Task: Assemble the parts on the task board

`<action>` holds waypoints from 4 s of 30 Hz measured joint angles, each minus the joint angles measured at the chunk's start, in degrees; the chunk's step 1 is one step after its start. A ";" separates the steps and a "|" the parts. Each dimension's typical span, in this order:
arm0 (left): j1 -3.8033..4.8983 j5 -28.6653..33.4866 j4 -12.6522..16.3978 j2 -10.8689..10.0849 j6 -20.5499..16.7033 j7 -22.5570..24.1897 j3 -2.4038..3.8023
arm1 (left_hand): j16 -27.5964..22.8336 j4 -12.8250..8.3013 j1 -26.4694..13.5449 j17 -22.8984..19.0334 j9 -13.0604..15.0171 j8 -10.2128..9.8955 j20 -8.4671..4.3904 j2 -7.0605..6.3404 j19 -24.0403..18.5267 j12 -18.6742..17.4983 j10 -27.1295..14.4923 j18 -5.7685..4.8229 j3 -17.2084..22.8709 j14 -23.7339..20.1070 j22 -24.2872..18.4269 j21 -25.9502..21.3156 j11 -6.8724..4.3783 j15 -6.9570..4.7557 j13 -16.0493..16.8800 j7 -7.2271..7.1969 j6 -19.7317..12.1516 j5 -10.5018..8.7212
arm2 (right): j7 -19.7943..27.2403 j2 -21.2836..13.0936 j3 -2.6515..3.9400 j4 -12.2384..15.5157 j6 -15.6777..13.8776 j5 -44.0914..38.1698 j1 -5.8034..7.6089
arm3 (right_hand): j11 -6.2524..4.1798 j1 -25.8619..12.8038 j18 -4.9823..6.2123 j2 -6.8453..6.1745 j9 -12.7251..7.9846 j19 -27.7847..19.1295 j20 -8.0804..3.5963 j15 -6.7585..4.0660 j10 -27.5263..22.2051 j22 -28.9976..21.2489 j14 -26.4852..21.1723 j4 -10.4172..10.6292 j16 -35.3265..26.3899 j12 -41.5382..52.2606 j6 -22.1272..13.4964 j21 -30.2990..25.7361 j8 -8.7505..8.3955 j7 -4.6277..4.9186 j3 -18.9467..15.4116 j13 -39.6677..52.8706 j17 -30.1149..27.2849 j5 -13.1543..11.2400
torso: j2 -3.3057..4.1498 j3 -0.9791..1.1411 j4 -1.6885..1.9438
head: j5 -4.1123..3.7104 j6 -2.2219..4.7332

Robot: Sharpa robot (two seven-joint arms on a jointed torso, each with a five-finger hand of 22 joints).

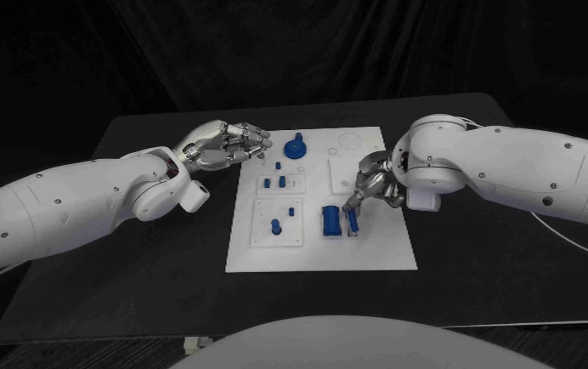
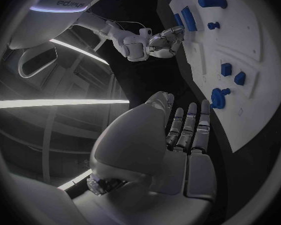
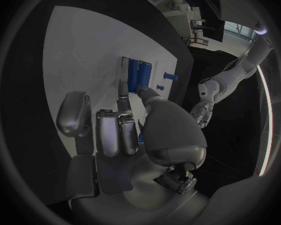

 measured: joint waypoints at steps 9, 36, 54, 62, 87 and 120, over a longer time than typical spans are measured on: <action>-0.01 0.00 0.02 -0.04 0.03 0.00 0.00 | 0.00 0.00 0.00 0.00 0.00 0.00 0.00 0.00 0.00 0.00 0.00 0.00 0.00 0.00 0.05 0.00 0.00 0.00 0.00 0.00 0.00 0.00 | -0.08 -0.04 0.00 -0.03 0.18 -0.24 -0.53 | 0.00 -0.23 0.95 -0.23 -0.02 0.00 0.00 0.00 0.00 0.00 0.00 -0.23 -0.47 0.00 0.00 -1.01 0.00 0.00 0.56 0.00 0.00 -0.60 | 0.01 0.00 0.00 | 0.07 0.00; -0.02 0.00 -0.04 0.03 0.18 -0.09 0.00 | 0.00 0.00 0.00 0.00 -0.01 0.00 0.00 0.00 0.00 0.00 0.00 -0.55 -0.01 0.00 0.13 0.00 0.00 0.00 0.00 0.00 0.00 0.00 | -0.23 -0.24 -0.01 -0.04 0.48 -2.44 -1.06 | -0.01 -1.90 0.94 -0.07 0.04 -0.21 0.21 0.08 0.00 -0.02 -0.09 -0.17 -1.54 0.00 -0.63 -2.50 0.00 0.20 1.44 0.00 0.00 -2.20 | -0.02 0.01 -0.03 | 0.18 0.00; -0.03 0.00 -0.11 0.13 0.35 -0.24 0.00 | 0.00 -0.32 0.22 0.00 -0.01 0.00 -0.21 -0.22 -0.21 0.00 0.00 -0.49 0.31 0.00 0.31 0.23 0.00 0.00 0.00 0.00 0.00 1.04 | -0.27 -0.18 -0.01 -0.34 0.48 -2.59 -1.19 | -0.03 -4.76 0.93 0.16 0.04 -0.21 0.21 0.07 0.00 0.03 -0.09 1.02 -2.02 0.00 -0.84 -3.45 0.22 0.41 1.64 0.04 0.00 -4.80 | -0.02 0.00 -0.02 | 0.21 0.00; -0.04 0.00 -0.13 0.18 0.41 -0.30 0.00 | 0.00 -0.47 0.22 0.00 -0.01 0.00 -0.21 -0.22 -0.21 0.00 0.00 -0.48 0.47 0.00 0.42 0.23 0.00 0.00 0.00 0.21 -0.21 1.37 | -0.28 -0.18 0.00 -0.39 0.49 -2.61 -1.22 | -0.03 -5.86 0.93 -0.16 0.04 -0.42 0.42 0.07 0.00 0.02 -0.09 1.43 -2.26 0.00 -0.84 -3.78 0.51 0.41 1.42 0.04 0.00 -7.74 | -0.02 0.00 -0.02 | 0.15 0.00; -0.08 0.00 -0.15 0.20 0.57 -0.37 0.00 | 0.00 -0.71 0.45 0.00 -0.01 0.00 -0.21 -0.45 -0.21 0.00 0.00 -0.47 1.03 0.00 0.72 0.23 0.00 0.00 0.00 0.21 -0.21 2.66 | -0.29 -1.00 -0.01 0.13 0.34 -3.69 -1.29 | -0.03 -15.37 0.92 -4.24 0.31 -0.41 0.42 0.07 0.00 0.00 -0.09 10.22 -2.66 0.00 -2.48 -5.16 0.95 0.82 -8.19 0.02 0.00 -24.11 | -0.01 0.01 -0.01 | 0.26 0.00; 0.11 0.85 7.53 -4.43 -4.98 5.23 0.03 | -31.46 2.11 -22.02 -2.51 -1.72 -1.14 -1.17 3.44 -19.67 -13.59 -3.29 -0.44 -15.04 -16.82 -24.87 -1.63 -4.41 -7.64 -0.89 -1.42 -9.62 -9.58 | 62.19 -17.32 -0.03 11.09 -43.90 14.41 -1.27 | 8.28 -4.09 -0.05 9.13 -12.18 -75.02 15.08 13.53 -64.39 -58.42 -67.95 15.57 -79.47 -78.24 -23.23 -60.13 -0.91 -1.24 -28.07 -52.94 -67.08 -19.45 | -0.09 0.02 0.00 | 1.31 0.00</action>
